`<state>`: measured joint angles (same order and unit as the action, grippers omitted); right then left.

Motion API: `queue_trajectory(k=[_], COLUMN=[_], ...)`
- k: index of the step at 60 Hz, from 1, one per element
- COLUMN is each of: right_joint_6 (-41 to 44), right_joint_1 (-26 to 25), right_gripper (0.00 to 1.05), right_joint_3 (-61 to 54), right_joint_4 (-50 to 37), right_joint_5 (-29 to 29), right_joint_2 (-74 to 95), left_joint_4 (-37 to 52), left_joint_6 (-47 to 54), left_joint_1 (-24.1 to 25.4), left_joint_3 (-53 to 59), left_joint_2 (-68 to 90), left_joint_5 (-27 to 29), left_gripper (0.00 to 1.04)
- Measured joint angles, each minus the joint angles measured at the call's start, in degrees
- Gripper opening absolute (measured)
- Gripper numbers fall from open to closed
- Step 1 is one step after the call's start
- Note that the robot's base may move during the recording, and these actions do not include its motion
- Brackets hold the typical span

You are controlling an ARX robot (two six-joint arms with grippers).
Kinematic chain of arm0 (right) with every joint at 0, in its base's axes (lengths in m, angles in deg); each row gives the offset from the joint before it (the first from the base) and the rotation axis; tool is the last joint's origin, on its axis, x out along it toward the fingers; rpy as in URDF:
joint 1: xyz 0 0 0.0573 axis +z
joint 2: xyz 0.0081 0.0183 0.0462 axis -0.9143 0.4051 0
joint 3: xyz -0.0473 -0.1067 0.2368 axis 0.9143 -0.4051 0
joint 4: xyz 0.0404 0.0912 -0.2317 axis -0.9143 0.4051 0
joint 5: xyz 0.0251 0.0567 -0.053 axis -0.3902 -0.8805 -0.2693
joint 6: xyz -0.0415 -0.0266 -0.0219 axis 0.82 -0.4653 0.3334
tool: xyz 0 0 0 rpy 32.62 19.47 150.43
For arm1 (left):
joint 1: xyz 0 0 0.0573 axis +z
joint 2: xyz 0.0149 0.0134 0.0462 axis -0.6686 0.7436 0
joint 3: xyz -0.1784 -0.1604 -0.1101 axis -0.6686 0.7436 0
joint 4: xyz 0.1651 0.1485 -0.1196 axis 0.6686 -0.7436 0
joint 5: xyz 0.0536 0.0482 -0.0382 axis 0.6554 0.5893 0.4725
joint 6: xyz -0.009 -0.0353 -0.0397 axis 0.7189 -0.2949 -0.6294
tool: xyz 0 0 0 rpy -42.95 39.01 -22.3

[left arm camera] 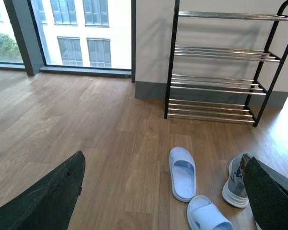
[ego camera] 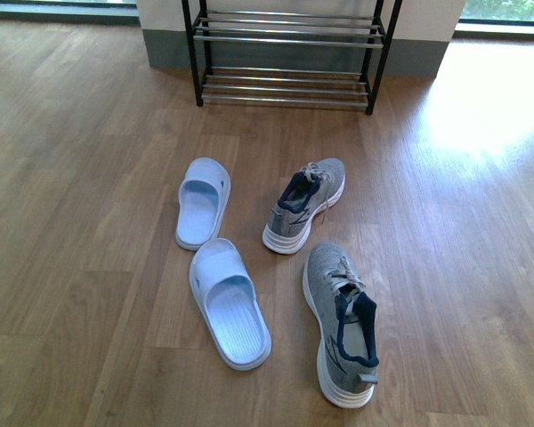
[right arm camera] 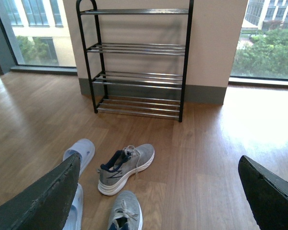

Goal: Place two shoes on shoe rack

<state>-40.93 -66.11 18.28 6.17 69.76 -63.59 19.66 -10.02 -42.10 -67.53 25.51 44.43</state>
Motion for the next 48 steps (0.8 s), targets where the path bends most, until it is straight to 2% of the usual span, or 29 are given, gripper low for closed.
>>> queue_trajectory(k=[48], right_joint_6=[0.0], right_joint_1=[0.0], right_gripper=[0.95], right_joint_3=[0.0], right_joint_4=[0.0], right_joint_5=[0.0], right_joint_2=[0.0], left_joint_4=[0.0], left_joint_6=[0.0], left_joint_1=[0.0], left_joint_3=[0.0], left_joint_2=[0.0], left_joint_5=[0.0], left_gripper=[0.95])
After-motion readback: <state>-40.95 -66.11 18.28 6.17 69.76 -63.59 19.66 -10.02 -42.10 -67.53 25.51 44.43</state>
